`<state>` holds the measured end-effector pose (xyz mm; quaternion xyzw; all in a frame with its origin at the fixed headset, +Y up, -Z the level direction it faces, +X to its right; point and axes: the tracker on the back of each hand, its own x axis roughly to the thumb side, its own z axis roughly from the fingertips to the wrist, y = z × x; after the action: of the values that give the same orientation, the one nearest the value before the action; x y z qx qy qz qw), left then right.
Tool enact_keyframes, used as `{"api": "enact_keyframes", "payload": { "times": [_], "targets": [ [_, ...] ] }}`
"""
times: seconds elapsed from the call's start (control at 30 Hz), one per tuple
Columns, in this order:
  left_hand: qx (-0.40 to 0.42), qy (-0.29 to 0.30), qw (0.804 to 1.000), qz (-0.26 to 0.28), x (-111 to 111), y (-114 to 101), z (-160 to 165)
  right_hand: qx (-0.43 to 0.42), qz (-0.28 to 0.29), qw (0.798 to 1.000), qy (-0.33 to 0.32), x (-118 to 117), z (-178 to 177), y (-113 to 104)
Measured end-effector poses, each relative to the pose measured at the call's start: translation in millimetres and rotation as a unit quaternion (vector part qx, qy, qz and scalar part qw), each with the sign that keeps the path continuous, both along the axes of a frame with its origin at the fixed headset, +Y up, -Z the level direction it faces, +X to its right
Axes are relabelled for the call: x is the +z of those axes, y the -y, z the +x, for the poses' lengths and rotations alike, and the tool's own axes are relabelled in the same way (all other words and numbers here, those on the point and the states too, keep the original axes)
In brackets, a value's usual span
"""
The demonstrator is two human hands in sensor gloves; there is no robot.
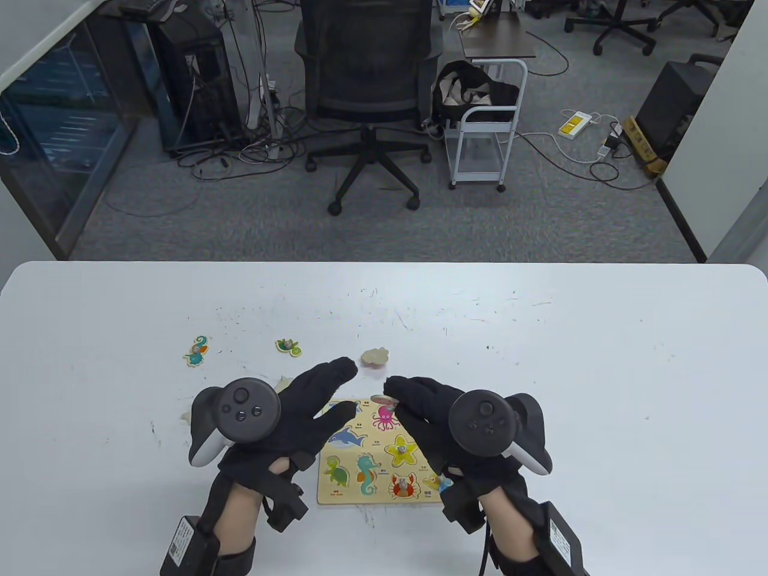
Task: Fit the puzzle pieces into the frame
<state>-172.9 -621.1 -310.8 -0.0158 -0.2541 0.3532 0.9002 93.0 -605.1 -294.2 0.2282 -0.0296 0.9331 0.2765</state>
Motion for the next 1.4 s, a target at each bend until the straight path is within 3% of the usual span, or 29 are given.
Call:
{"api": "enact_keyframes", "payload": {
  "times": [0.23,0.73,1.1,1.27,1.4],
  "targets": [
    [-0.017,0.014,0.999,0.024,7.3,-1.9,20.4,-0.001,0.005,1.0,-0.025,5.9,-1.9,0.5],
    [-0.049,-0.031,0.997,0.044,6.1,1.0,26.7,-0.005,0.013,1.0,0.002,2.2,-0.6,7.4],
    [-0.007,-0.075,0.997,0.027,-0.5,3.8,10.3,0.036,0.181,0.981,0.065,36.0,-21.3,2.2],
    [-0.004,-0.074,0.997,0.027,-0.2,3.0,9.7,0.084,0.226,0.966,0.091,44.9,-35.9,6.4],
    [0.004,-0.061,0.998,0.013,-2.6,4.5,9.3,0.113,0.228,0.961,0.104,43.1,-40.4,10.2]
  ]
}}
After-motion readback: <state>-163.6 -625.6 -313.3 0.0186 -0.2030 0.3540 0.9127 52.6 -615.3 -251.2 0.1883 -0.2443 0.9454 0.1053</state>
